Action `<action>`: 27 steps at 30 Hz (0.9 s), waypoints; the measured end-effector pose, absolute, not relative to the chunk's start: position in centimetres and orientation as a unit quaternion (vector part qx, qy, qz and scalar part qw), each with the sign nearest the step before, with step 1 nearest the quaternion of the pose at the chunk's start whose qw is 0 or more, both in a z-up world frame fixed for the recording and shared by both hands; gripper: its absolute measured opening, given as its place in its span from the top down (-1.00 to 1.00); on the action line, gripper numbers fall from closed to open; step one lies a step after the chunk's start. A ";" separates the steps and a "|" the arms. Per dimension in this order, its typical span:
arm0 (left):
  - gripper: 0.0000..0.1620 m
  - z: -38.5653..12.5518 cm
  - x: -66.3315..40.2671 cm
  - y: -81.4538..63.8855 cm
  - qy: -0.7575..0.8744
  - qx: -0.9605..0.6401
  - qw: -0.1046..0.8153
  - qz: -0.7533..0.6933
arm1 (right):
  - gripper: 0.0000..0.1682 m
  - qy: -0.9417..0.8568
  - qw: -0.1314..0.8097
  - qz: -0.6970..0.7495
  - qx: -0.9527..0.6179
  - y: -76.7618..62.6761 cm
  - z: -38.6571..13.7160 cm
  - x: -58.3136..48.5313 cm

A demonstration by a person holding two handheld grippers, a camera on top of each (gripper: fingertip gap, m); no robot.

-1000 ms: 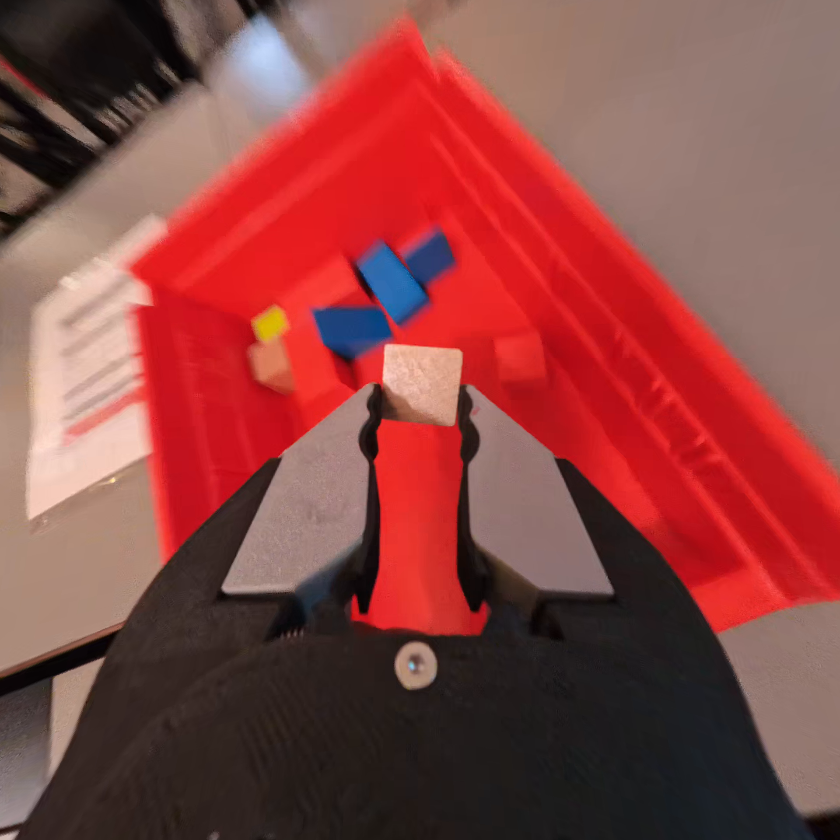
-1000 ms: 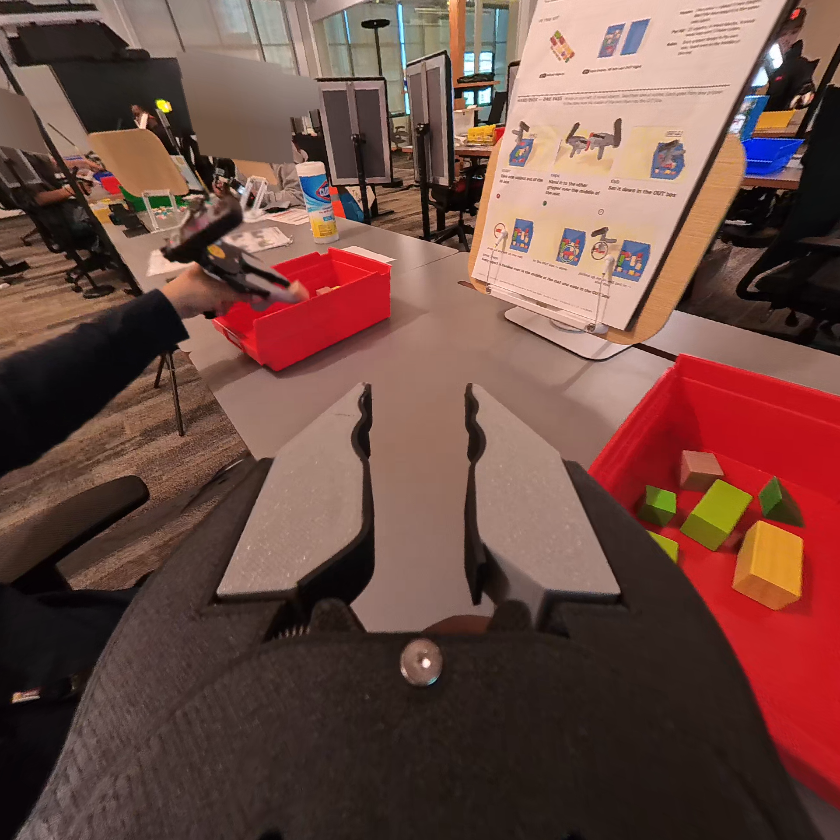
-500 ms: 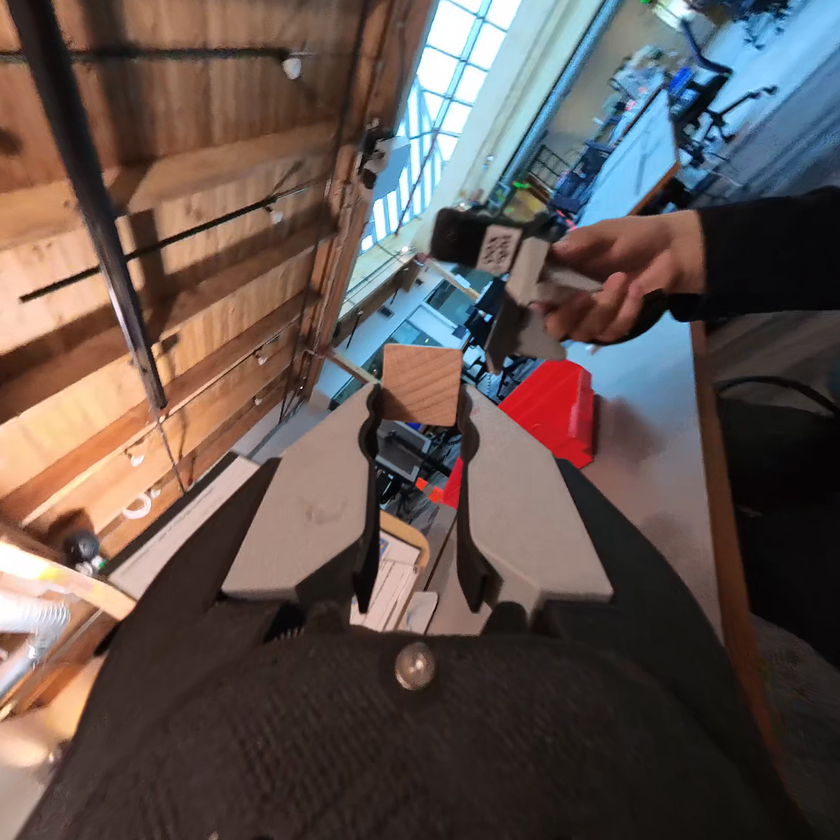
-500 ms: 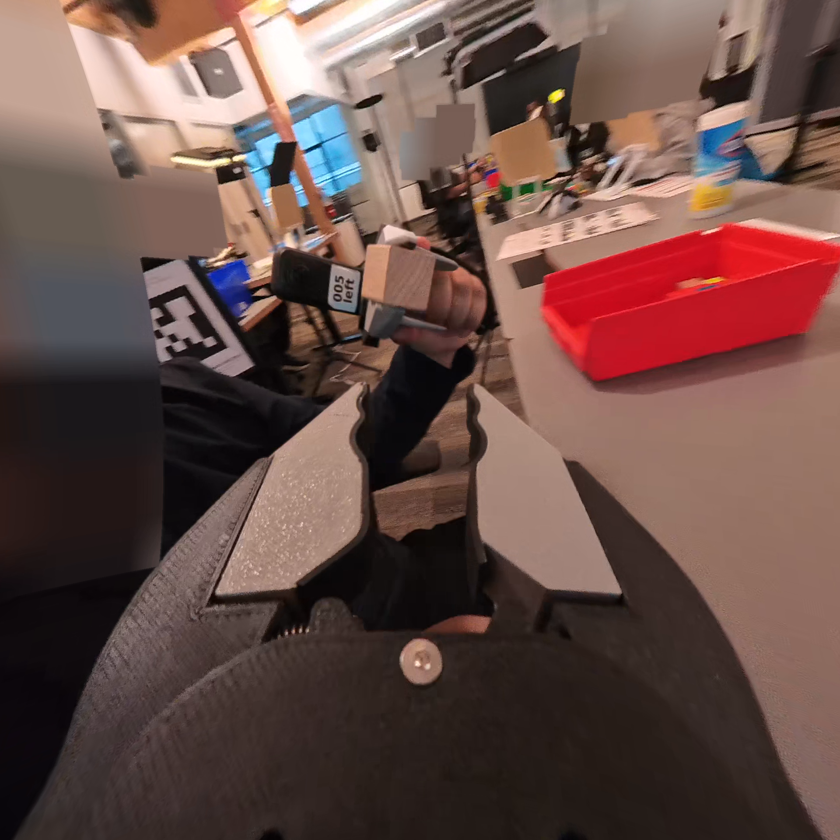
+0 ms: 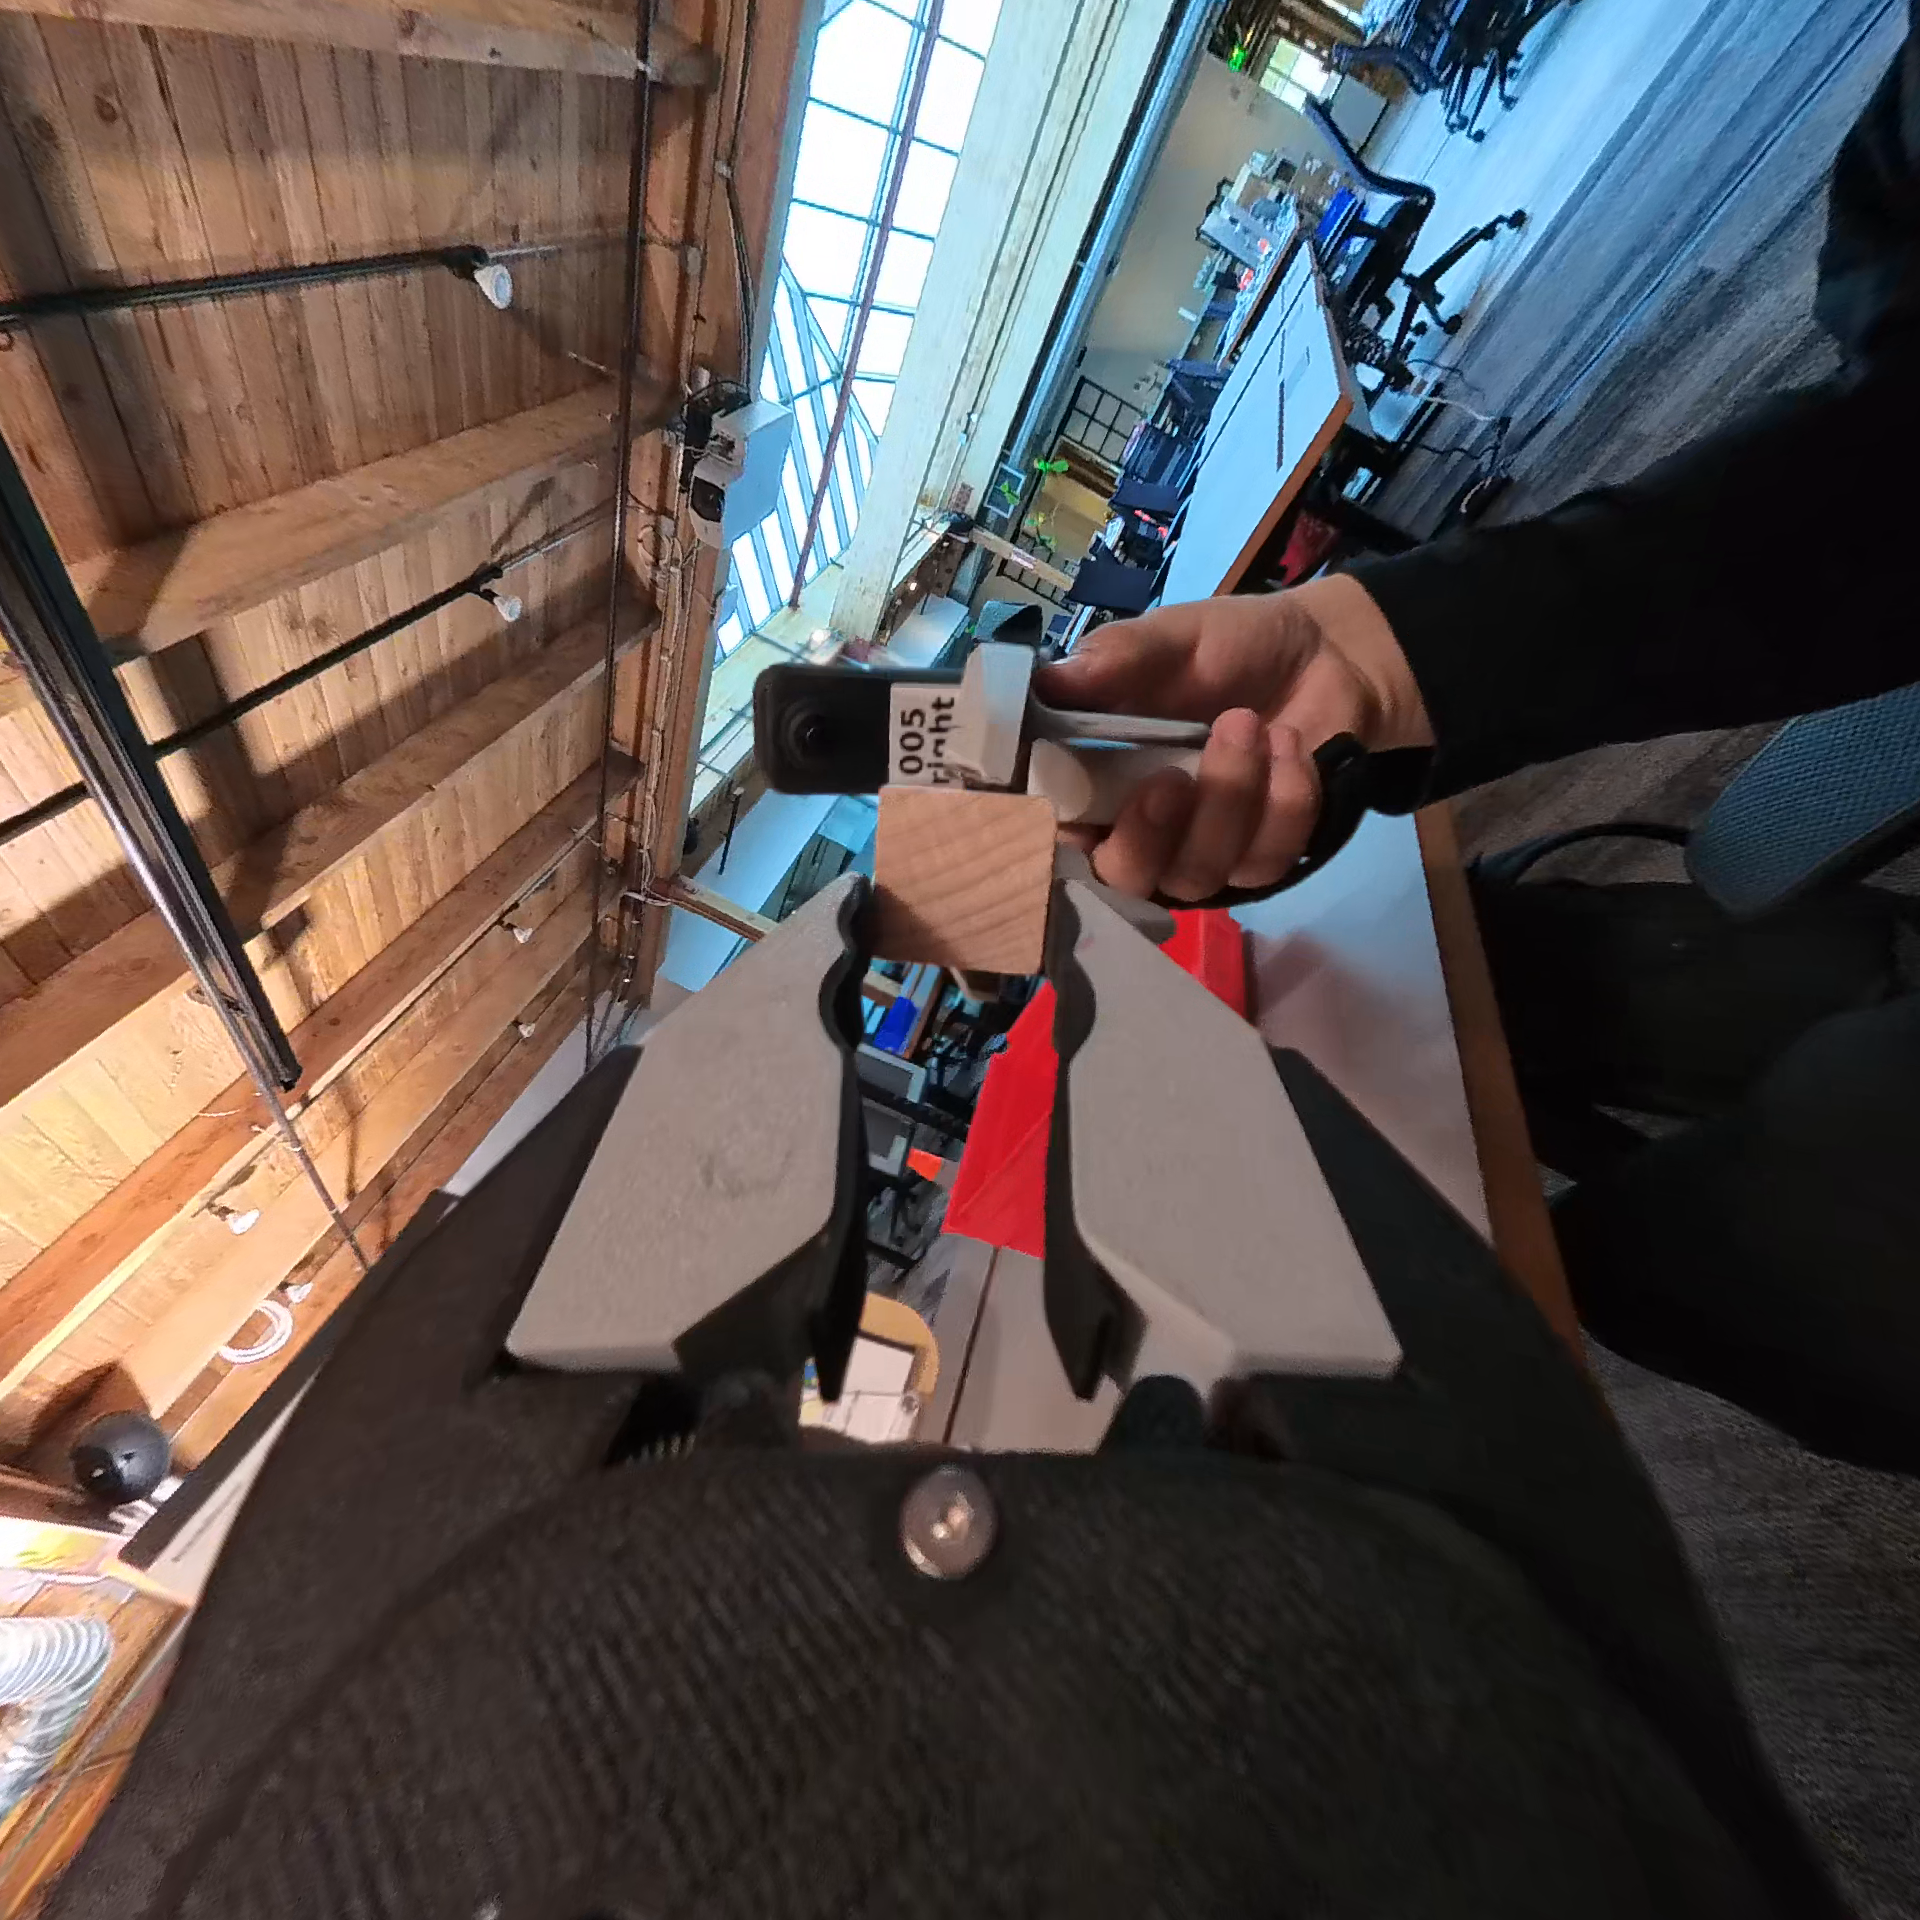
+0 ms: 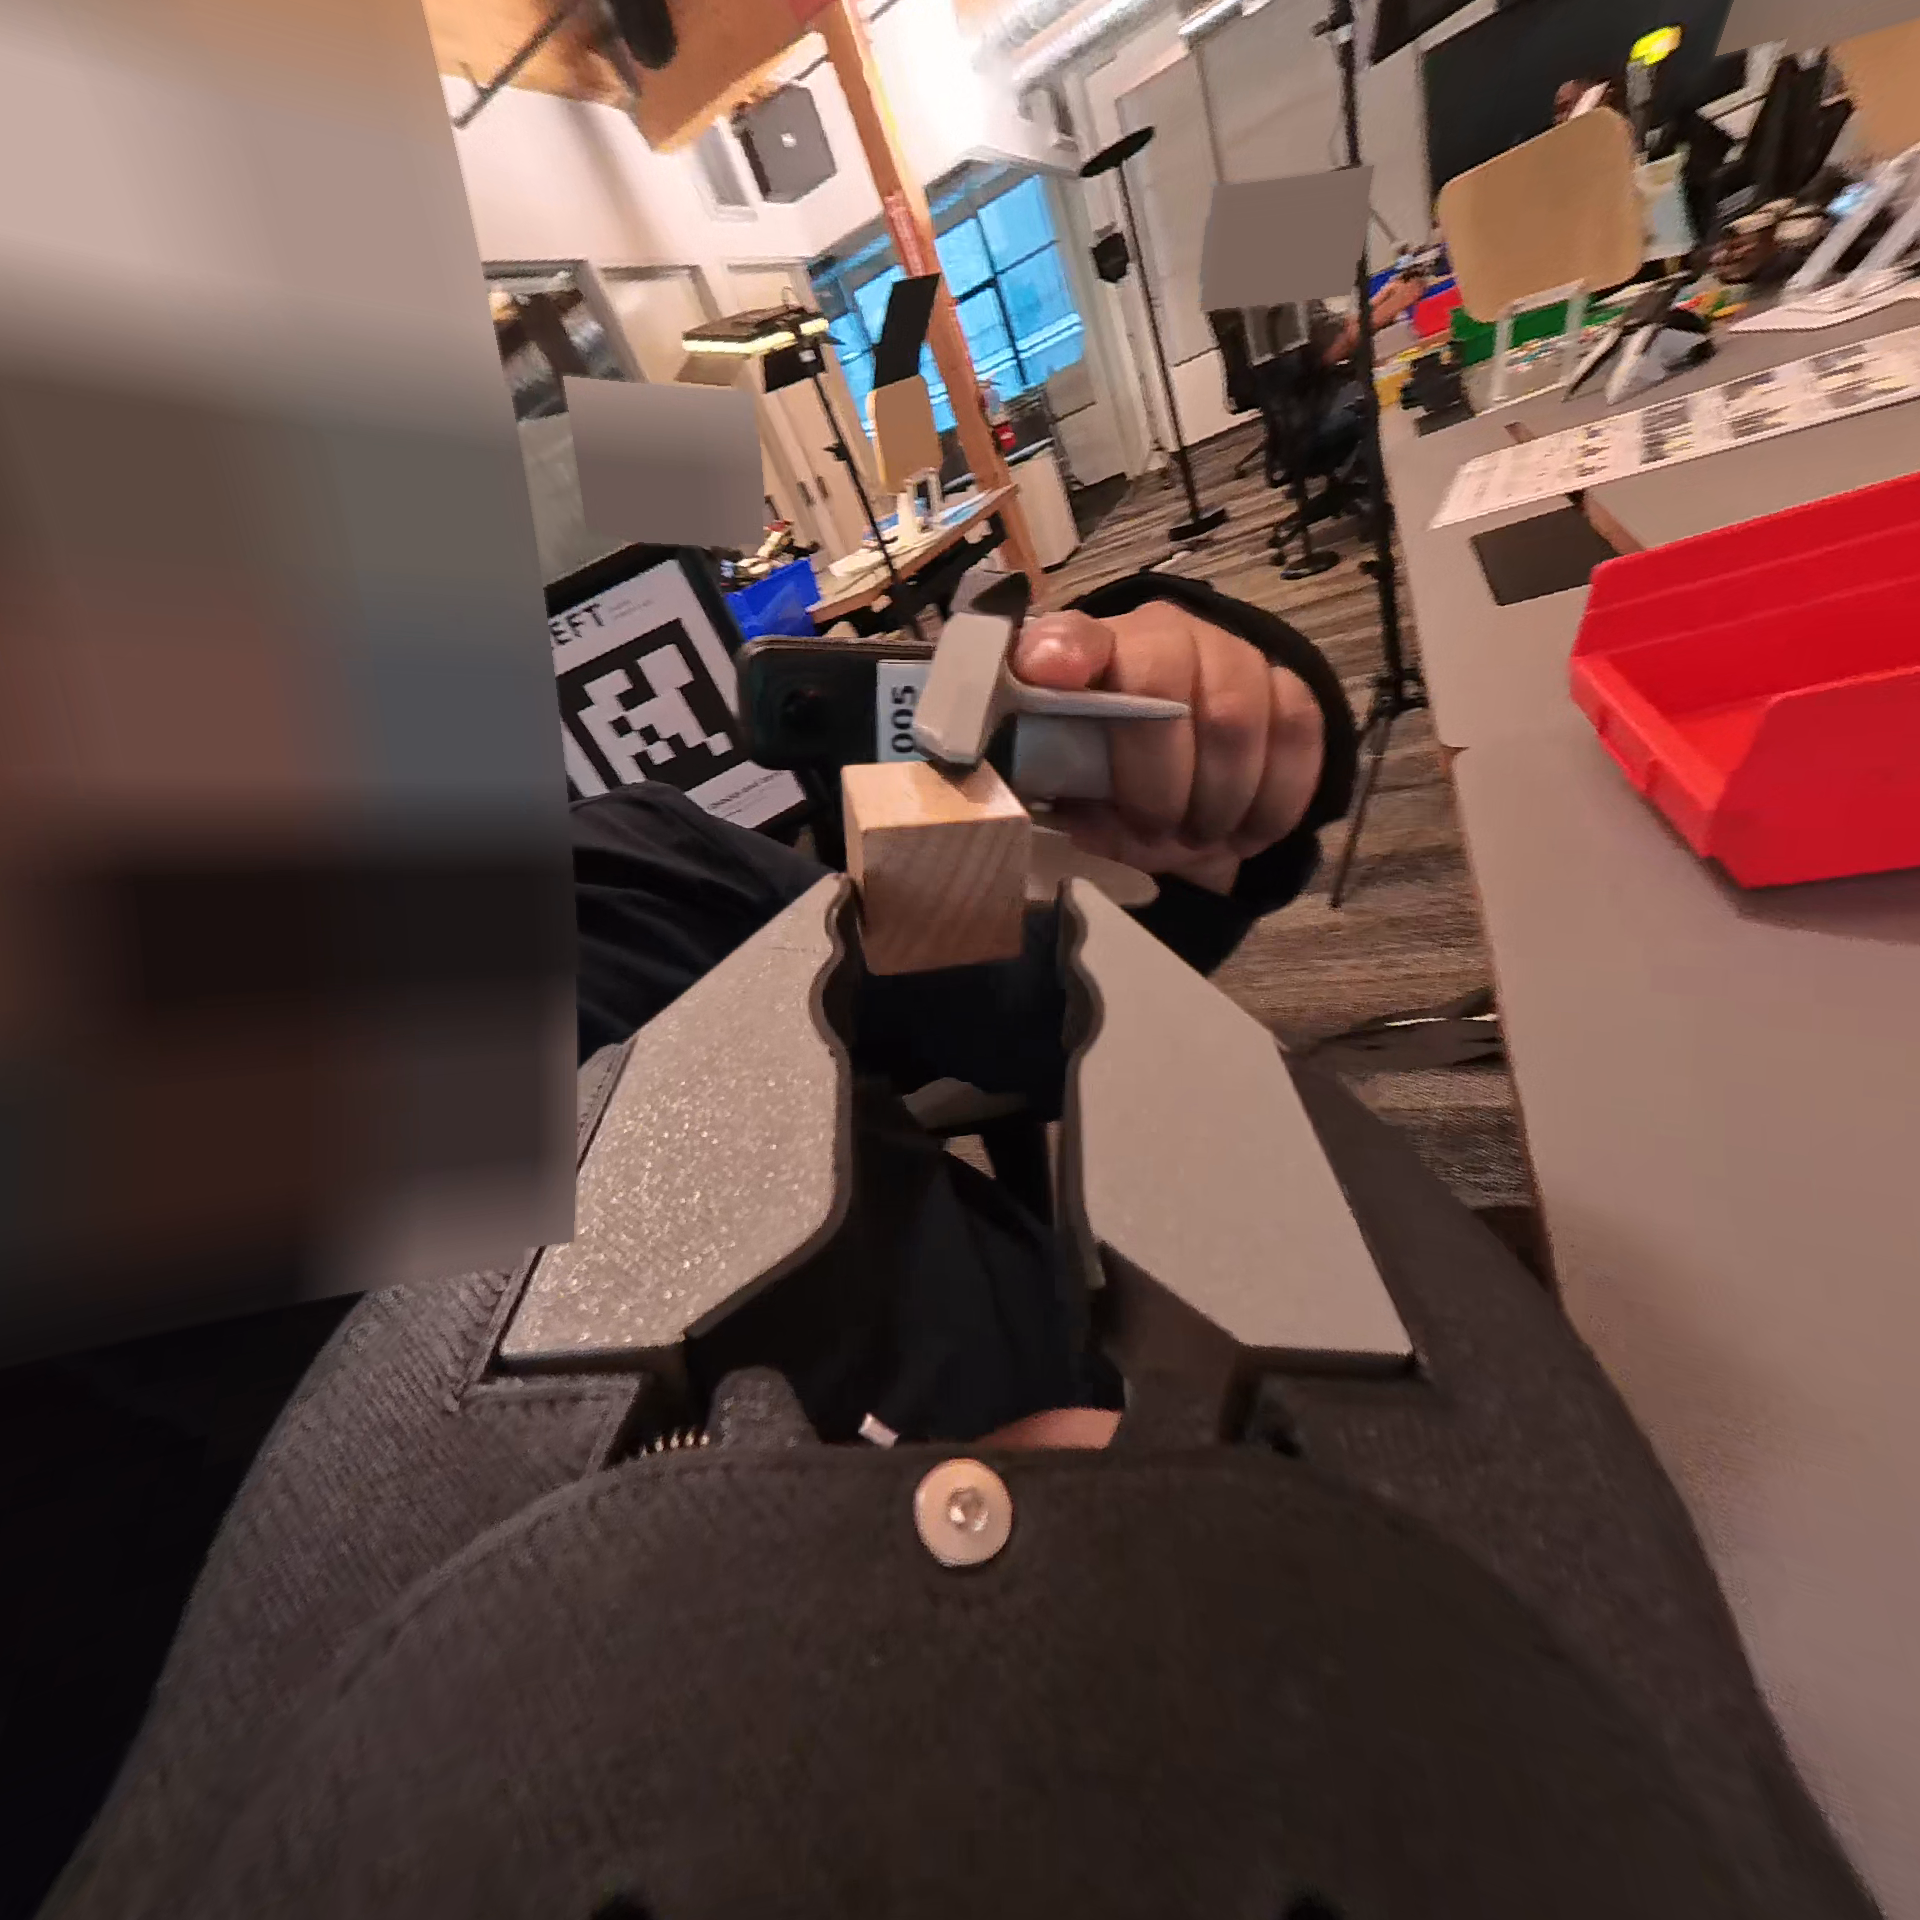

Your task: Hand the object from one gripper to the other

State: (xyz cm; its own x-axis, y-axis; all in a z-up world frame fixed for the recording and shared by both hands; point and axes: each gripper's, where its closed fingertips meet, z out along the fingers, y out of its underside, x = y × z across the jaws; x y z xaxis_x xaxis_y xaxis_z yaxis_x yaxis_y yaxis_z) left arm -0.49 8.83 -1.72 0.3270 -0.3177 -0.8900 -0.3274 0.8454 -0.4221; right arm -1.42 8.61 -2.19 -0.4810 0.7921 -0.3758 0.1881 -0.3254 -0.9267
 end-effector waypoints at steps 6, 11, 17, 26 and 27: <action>0.61 -2.0 -0.7 9.8 0.574 -0.296 0.763 -0.003 | 0.64 -0.528 0.231 0.678 -0.455 9.1 -2.2 -1.8; 0.61 -2.1 -0.7 10.1 0.571 -0.317 0.758 -0.012 | 0.64 -0.530 0.248 0.669 -0.457 9.4 -2.1 -1.9; 0.85 -1.8 -1.8 10.4 0.564 -0.329 0.758 -0.012 | 0.64 -0.513 0.284 0.660 -0.470 11.7 -1.4 -0.5; 1.00 -0.7 -4.6 10.8 0.546 -0.338 0.766 0.026 | 0.65 -0.379 0.493 0.492 -0.609 26.1 -1.6 7.7; 1.00 -0.6 -4.7 10.8 0.545 -0.338 0.767 0.032 | 0.65 -0.360 0.501 0.481 -0.623 27.5 -2.0 9.2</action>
